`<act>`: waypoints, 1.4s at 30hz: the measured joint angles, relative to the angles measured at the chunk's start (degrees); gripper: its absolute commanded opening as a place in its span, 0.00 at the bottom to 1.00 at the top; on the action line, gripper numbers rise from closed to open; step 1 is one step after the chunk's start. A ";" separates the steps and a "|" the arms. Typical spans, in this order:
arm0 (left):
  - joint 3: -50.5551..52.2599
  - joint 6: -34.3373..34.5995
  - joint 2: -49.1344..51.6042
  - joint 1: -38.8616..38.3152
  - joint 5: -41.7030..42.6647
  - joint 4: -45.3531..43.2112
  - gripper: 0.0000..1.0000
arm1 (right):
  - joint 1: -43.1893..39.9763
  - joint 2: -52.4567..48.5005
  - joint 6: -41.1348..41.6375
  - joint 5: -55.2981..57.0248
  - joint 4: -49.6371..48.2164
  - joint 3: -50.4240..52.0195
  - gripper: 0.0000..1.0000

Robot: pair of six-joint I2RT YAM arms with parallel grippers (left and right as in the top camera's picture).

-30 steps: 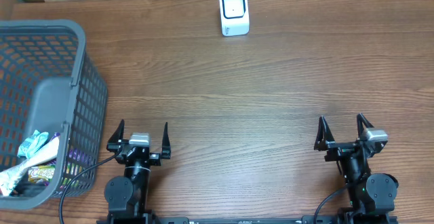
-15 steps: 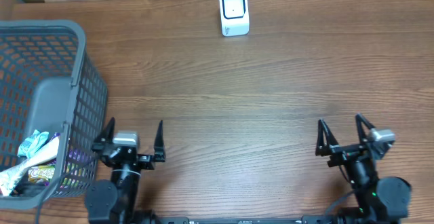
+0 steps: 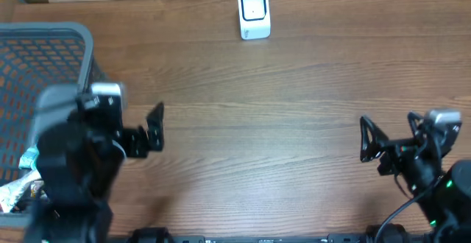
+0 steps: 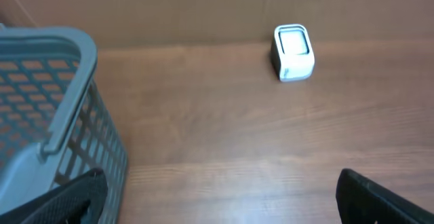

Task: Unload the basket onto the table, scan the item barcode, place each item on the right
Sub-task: 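Reach the left gripper into the grey basket toward the white tube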

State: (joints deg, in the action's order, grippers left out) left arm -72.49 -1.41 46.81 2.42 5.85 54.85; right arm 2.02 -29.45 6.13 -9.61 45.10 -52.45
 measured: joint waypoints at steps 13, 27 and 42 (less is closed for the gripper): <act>-37.88 0.00 32.83 0.26 8.44 20.87 0.98 | 0.00 -30.58 -0.15 -0.52 24.13 -34.21 1.00; -44.59 26.03 35.50 19.69 -8.55 36.35 0.93 | 0.00 -41.24 -0.15 -5.07 23.52 -34.27 1.00; -20.11 38.53 35.45 48.76 -14.49 24.39 0.93 | 0.00 -44.33 -0.15 -5.18 25.20 -34.27 1.00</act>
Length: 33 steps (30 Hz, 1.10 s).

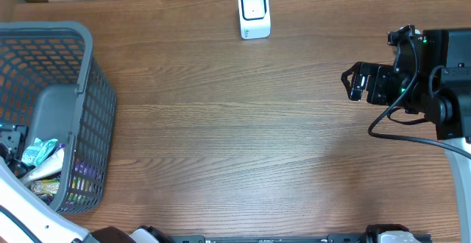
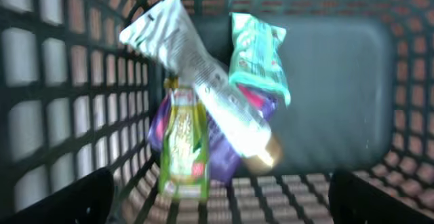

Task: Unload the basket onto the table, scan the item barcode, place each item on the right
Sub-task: 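Reach the left gripper into the grey basket toward the white tube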

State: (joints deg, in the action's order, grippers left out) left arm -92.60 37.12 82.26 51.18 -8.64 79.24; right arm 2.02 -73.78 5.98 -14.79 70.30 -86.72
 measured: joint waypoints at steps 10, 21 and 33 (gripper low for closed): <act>12.70 -1.55 4.09 0.35 -0.20 -14.40 0.82 | 0.00 0.00 0.00 -0.02 0.28 0.00 1.00; 14.25 -1.25 15.50 0.35 -0.46 -17.73 0.72 | 0.00 0.00 0.02 -0.02 2.29 0.00 1.00; 14.05 0.52 18.97 0.74 -2.34 -19.19 0.04 | 0.00 0.00 0.04 -0.02 2.32 0.00 1.00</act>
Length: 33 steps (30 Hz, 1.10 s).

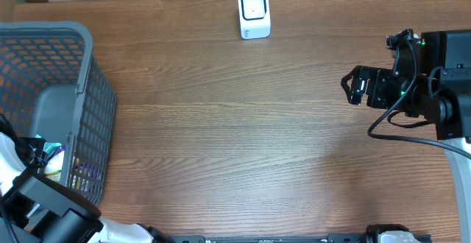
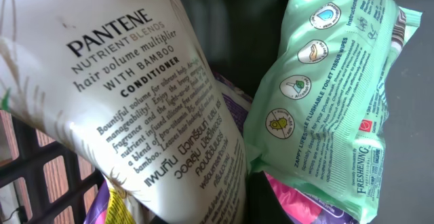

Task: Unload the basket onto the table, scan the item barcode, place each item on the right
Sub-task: 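Reach the left gripper into the grey basket toward the white tube, then grasp the white Pantene conditioner tube and lift it out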

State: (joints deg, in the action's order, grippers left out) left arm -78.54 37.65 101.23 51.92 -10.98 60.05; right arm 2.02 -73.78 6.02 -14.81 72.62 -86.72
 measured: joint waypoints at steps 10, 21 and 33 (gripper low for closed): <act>-14.38 -1.53 4.17 -0.42 1.62 12.70 0.04 | 0.00 0.00 0.00 0.00 -0.15 0.00 1.00; -39.04 -11.72 -0.68 -11.85 2.40 20.13 0.04 | 0.00 0.00 -0.04 0.02 -0.15 0.00 1.00; -39.56 -12.52 -3.96 -15.80 1.40 24.41 0.04 | 0.00 0.00 -0.04 0.02 -0.17 0.00 1.00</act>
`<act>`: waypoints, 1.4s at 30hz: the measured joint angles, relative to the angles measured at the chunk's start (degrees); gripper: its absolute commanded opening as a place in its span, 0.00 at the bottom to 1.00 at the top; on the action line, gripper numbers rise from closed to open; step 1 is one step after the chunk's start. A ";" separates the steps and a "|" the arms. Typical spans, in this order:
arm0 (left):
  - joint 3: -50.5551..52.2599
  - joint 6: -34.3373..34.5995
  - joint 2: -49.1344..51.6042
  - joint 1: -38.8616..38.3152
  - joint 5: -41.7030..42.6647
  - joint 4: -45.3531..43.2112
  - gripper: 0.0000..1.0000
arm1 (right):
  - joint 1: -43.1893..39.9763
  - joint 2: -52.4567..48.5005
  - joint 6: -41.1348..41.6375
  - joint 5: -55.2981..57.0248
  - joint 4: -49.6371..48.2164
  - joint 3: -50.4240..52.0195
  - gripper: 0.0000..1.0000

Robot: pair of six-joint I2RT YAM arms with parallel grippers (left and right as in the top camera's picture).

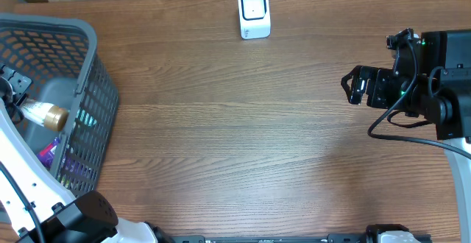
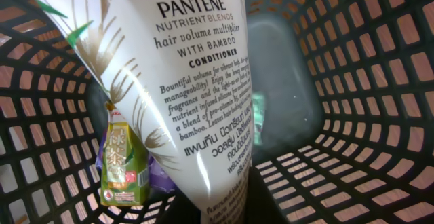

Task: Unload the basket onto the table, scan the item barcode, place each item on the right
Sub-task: 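Grasp the white Pantene conditioner tube and lift it out, then set the white tube upright on the table and release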

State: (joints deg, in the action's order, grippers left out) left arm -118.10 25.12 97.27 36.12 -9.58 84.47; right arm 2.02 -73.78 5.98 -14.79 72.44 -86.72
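Observation:
A white Pantene conditioner tube [image 2: 203, 95] with a gold cap [image 1: 50, 115] hangs inside the grey mesh basket [image 1: 96, 88] at the table's left edge. My left gripper [image 1: 20, 101] is shut on it; its fingers are hidden behind the tube in the left wrist view. Below the tube lie a green tea packet [image 2: 122, 163], a purple packet [image 2: 159, 173] and a mint wipes pack [image 2: 258, 125]. The white barcode scanner [image 1: 254, 13] stands at the back middle of the table. My right gripper [image 1: 355, 85] hovers open at the right, holding nothing.
The basket's walls [image 2: 366, 81] close in on all sides of the tube. Brown wooden table [image 1: 235, 147] lies between basket and scanner. The right arm's black body and cable [image 1: 430, 88] fill the right edge.
My left gripper was low among the packets, close against the tube and wipes pack. Now it is shut on the tube and holds it well above the basket floor. The right arm is unmoved.
Both grippers stood open near the table's front, the left beside the basket. Then the left was open over the basket's items and the right was at the table's right side. Then the left was down on the tube, which it now holds raised.

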 measured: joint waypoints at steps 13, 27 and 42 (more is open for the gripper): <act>-7.80 -13.97 -1.81 -9.99 9.07 -9.75 0.04 | 0.00 0.00 0.02 -0.02 -0.20 0.00 1.00; 1.79 -30.01 11.04 -47.32 15.74 -4.92 0.04 | 0.00 -2.99 0.02 -0.02 0.68 0.00 1.00; 2.64 -25.62 37.07 -52.74 21.66 -4.35 0.24 | 0.00 -5.53 0.00 -0.02 0.22 0.00 1.00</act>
State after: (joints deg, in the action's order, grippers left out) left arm -115.46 -0.49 134.34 -16.62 12.08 80.12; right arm 2.02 -79.31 5.98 -14.81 72.66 -86.72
